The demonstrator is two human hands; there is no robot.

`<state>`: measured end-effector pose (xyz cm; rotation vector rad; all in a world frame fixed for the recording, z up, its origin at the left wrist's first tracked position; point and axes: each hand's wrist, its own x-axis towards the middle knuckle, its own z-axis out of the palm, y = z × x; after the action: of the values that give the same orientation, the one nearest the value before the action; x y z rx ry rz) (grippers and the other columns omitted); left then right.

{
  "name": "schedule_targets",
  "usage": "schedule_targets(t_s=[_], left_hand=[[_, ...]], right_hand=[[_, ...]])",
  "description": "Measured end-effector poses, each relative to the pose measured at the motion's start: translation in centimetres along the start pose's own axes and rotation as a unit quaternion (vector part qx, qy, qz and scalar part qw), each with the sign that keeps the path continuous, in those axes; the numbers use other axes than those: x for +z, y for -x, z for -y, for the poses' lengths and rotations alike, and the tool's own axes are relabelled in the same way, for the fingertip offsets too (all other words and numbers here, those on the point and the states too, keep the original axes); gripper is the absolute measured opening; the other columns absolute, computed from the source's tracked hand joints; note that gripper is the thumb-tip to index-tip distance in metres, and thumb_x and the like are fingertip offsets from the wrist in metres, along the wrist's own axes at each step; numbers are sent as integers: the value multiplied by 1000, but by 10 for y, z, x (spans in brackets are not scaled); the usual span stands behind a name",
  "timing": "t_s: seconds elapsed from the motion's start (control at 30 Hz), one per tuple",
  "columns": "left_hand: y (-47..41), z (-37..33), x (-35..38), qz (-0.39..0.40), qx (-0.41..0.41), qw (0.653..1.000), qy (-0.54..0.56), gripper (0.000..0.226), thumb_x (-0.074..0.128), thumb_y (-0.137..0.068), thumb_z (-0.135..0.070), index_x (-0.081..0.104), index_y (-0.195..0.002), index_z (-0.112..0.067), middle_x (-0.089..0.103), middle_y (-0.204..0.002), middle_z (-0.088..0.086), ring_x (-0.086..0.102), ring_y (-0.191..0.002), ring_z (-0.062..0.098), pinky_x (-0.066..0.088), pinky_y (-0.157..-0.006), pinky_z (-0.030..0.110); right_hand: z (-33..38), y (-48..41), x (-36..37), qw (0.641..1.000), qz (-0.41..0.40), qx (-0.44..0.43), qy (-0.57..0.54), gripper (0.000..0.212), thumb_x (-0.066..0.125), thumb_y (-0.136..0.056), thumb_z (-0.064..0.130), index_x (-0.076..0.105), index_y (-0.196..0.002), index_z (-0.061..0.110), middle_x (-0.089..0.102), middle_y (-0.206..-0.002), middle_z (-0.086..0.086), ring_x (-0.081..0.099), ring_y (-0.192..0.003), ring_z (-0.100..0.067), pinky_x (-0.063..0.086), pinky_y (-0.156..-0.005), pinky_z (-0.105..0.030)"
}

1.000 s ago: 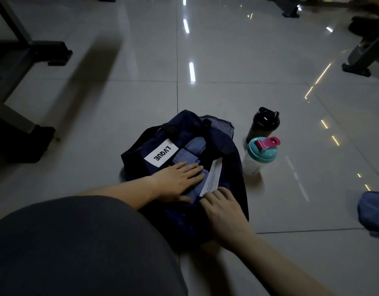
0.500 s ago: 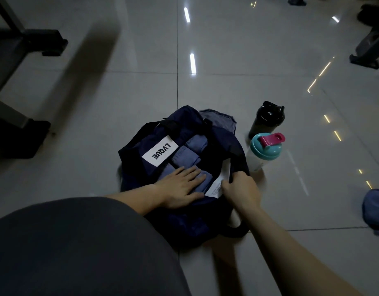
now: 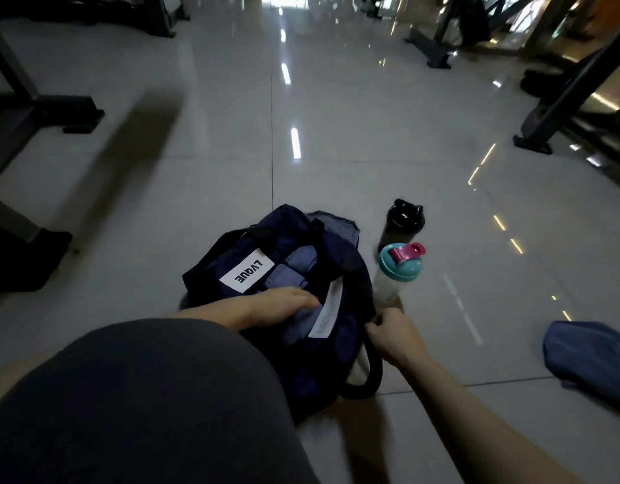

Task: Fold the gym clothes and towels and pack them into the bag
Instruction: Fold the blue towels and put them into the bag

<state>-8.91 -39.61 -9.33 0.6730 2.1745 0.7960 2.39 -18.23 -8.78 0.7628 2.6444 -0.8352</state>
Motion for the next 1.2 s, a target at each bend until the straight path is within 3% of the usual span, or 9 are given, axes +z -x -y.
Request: schedule_targets(t_s=[0.1, 0.2, 0.33, 0.5, 0.73, 0.9, 1.07, 1.13, 1.2], left_hand=[[1, -43, -21, -19, 1, 993, 121, 23, 53, -101, -33, 67, -113, -19, 67, -104, -12, 61, -98, 4, 44, -84, 14], [1, -101, -42, -27, 45, 993, 108, 46, 59, -95, -46, 73, -115, -7, 74, -114, 10, 67, -111, 20, 50, -98, 30], [11, -197, -55, 0, 91, 996, -18, 54, 50, -101, -51, 66, -129, -8, 65, -131, 6, 56, -124, 19, 37, -105, 28], [-4, -303, -35, 8, 109, 979, -174, 57, 48, -95, -66, 67, -110, -15, 66, -109, 3, 60, -104, 24, 46, -100, 39], [-71, -407, 73, 1, 148, 882, -447, 57, 48, -96, -64, 57, -136, -23, 60, -136, 3, 55, -123, 27, 43, -105, 40], [-148, -398, 204, 54, 223, 817, -528, 56, 50, -99, -53, 48, -143, -19, 56, -141, 8, 53, -128, 31, 43, -105, 40], [-229, -368, 278, 76, 215, 858, -461, 49, 55, -96, -43, 52, -138, -19, 58, -136, 9, 56, -124, 32, 47, -103, 40], [-270, -366, 293, 78, 175, 897, -399, 42, 57, -95, -36, 59, -132, -17, 62, -132, 9, 60, -118, 31, 49, -101, 41], [-303, -361, 306, 84, 161, 935, -304, 43, 63, -92, -30, 58, -133, -16, 62, -134, 8, 61, -115, 31, 50, -100, 43]], right_hand=[[-15, 10, -40, 1000, -24, 5, 2, 23, 50, -83, 33, 62, -77, 15, 70, -75, -6, 70, -69, -25, 59, -68, -36], [-28, 17, -87, 999, -53, 1, 4, 19, 52, -84, 25, 65, -79, 12, 71, -73, -7, 70, -70, -26, 62, -73, -45], [-33, 32, -155, 994, -105, -10, 4, 19, 52, -78, 18, 66, -70, 9, 71, -60, -6, 71, -61, -24, 63, -68, -43], [-61, 46, -241, 990, -141, 17, 8, 19, 49, -75, 14, 67, -76, 7, 71, -59, -5, 72, -63, -22, 61, -68, -39], [-192, 54, -325, 982, -170, 81, 6, 14, 53, -74, 7, 66, -77, 3, 71, -70, -9, 71, -71, -30, 60, -66, -35], [-318, 33, -294, 978, -140, 156, -3, 24, 57, -91, 18, 64, -111, 6, 66, -116, -20, 63, -111, -34, 46, -78, -31], [-361, 13, -257, 978, -16, 199, 57, 28, 49, -103, 17, 43, -76, 22, 54, -103, -6, 50, -129, -27, 37, -107, -35], [-370, -5, -245, 981, -27, 184, 55, 16, 53, -101, 15, 61, -115, 16, 56, -127, -10, 48, -131, -30, 39, -110, -39], [-386, -24, -225, 982, -24, 183, 46, 63, 56, -100, 18, 30, -157, 20, 34, -157, -15, 37, -141, -34, 37, -113, -43]])
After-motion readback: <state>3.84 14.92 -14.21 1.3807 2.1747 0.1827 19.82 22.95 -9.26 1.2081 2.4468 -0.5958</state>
